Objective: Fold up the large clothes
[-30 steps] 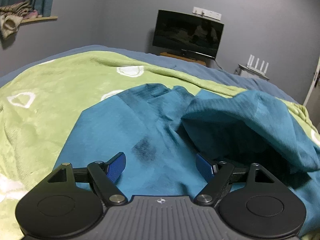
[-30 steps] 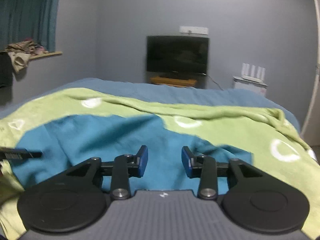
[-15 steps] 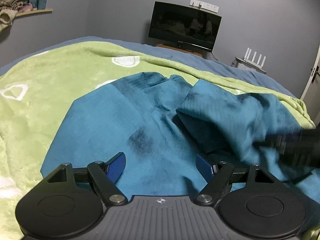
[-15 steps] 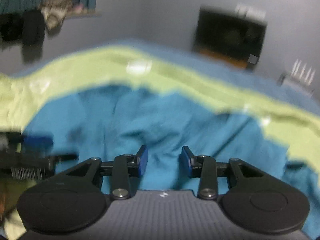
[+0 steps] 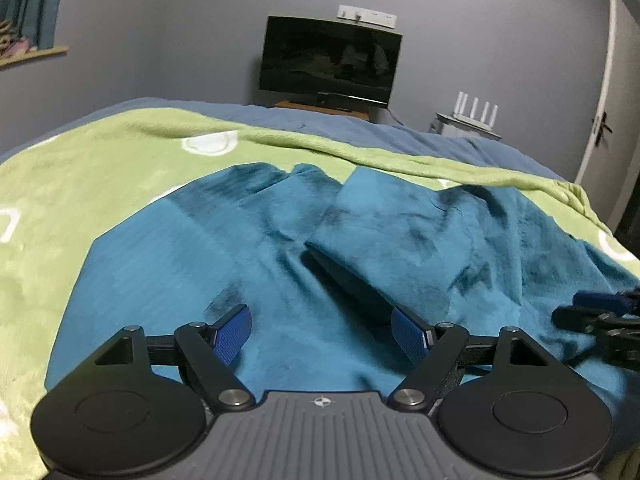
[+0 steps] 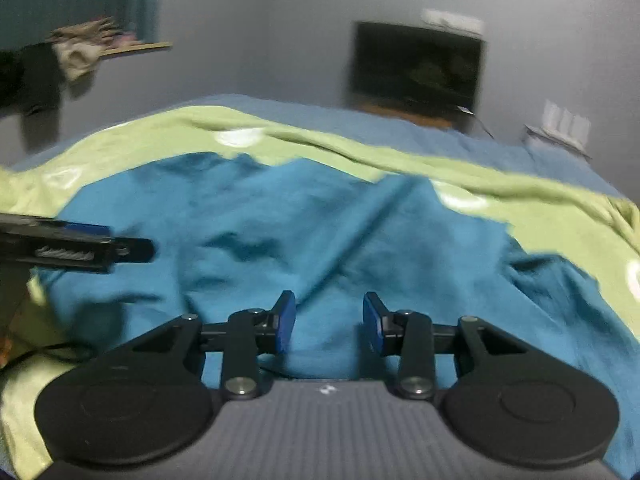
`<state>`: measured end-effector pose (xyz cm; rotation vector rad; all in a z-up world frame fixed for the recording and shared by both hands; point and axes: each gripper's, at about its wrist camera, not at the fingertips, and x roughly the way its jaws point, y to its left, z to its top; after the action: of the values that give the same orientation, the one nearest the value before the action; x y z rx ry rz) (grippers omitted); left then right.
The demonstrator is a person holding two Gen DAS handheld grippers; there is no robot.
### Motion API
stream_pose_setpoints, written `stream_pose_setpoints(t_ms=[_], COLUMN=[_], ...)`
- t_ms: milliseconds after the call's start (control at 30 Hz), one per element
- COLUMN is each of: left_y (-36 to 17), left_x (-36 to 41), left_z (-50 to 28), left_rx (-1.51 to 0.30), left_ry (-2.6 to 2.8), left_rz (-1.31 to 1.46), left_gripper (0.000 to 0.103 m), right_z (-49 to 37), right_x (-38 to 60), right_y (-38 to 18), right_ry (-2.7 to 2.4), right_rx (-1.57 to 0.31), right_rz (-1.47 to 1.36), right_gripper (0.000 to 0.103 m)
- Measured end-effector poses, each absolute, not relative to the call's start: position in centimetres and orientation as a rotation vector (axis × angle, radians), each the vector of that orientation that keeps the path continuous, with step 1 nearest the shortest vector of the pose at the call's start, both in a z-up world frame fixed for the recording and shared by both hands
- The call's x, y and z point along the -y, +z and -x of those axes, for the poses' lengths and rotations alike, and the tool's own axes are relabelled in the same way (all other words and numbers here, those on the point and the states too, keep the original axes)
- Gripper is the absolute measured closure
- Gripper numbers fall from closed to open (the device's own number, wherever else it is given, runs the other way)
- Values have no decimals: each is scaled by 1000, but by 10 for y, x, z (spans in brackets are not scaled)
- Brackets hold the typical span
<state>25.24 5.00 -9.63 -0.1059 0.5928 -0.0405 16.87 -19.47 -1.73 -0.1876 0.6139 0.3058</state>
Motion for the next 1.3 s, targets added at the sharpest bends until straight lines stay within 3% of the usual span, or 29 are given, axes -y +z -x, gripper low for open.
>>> stream_pose_setpoints(t_ms=[100,300,500,567,733,833,1100,1300], left_y=[-97,-99,-101,-102,-94,-76,-36,-56], left_x=[-48,-50,-49,-49,-50,-58,-96,-129], left_z=[-253,-255,-256,-256,-258,-265,-358,-443], left_rx=[-592,-601,-613,-617,-605,-568,-570,-711], left_ry=[-47,-43,-44,-43,-34,-45,-18,35], left_rz=[82,80,67,62,68,106,67,82], left_gripper=[24,24,23,23,23,14,12,12], right_z=[-176,-168,-179,-190,-196,-207,-243,-266], right_x=[204,220,242,243,268,295,375,395], right_y=[-26,-13,-8,-19,-7,2,-10,-25], right_ry=[270,265,208,185,175,126,-25,-80], right_rx=[-661,-542,-519,-590,-484,-463,-554,-580], right_rz=[185,108,77,107,-9,-62,-199,-178], right_gripper=[67,67,53,53,52,37,36,36])
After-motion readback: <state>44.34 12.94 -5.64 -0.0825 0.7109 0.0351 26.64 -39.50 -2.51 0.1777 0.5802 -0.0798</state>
